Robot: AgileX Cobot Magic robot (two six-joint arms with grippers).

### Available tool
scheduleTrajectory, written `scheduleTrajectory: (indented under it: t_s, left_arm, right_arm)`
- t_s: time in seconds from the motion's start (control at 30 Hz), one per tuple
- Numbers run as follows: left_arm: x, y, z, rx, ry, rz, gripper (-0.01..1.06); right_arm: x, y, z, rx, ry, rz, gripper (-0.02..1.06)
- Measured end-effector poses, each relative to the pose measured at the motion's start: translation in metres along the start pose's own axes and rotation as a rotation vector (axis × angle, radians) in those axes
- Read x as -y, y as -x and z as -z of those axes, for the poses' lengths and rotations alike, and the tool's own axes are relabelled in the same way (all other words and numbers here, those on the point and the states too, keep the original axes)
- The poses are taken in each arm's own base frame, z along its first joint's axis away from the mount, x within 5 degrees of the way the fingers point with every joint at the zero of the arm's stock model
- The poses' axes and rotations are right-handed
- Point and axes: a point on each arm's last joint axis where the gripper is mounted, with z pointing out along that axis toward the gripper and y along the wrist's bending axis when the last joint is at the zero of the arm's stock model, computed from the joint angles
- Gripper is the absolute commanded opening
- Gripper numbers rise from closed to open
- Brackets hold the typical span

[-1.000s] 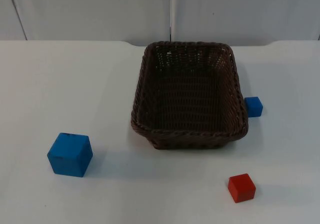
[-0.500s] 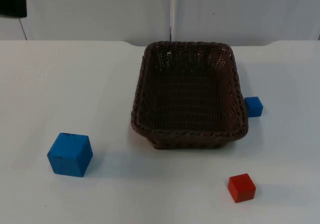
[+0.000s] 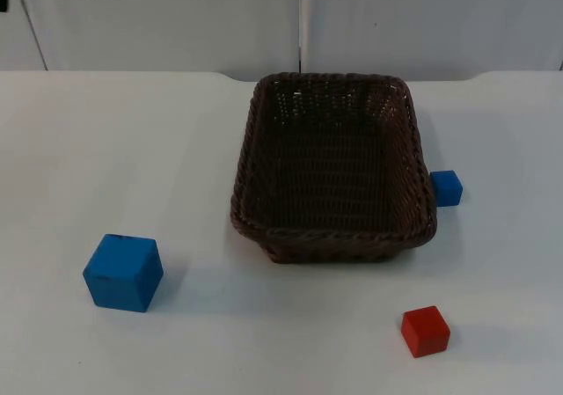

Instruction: Pick up the basket with the left hand and place the largest block into the basket with the right hand.

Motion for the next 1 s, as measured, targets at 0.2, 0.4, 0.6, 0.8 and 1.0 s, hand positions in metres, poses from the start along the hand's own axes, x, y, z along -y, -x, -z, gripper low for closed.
scheduleTrajectory:
  t_s: [0.2,0.4,0.6,0.8,1.0]
  left_arm:
    - [0.003,0.009,-0.035,-0.061,-0.04,-0.013,1.05]
    - [-0.009,0.008,-0.078,-0.145,-0.047,0.031,1.05]
    - [-0.023,0.009,-0.12,-0.224,-0.067,0.077,1.05]
    - [-0.037,0.008,-0.156,-0.279,-0.045,0.129,1.05]
    - [-0.043,0.003,-0.182,-0.337,-0.045,0.151,1.05]
  right_arm:
    - [0.0,0.0,0.0,0.0,0.0,0.0,1.05]
    - [0.0,0.0,0.0,0.0,0.0,0.0,1.05]
    - [0.0,0.0,0.0,0.0,0.0,0.0,1.05]
    - [0.0,0.0,0.0,0.0,0.0,0.0,1.05]
    - [0.0,0.0,0.0,0.0,0.0,0.0,1.05]
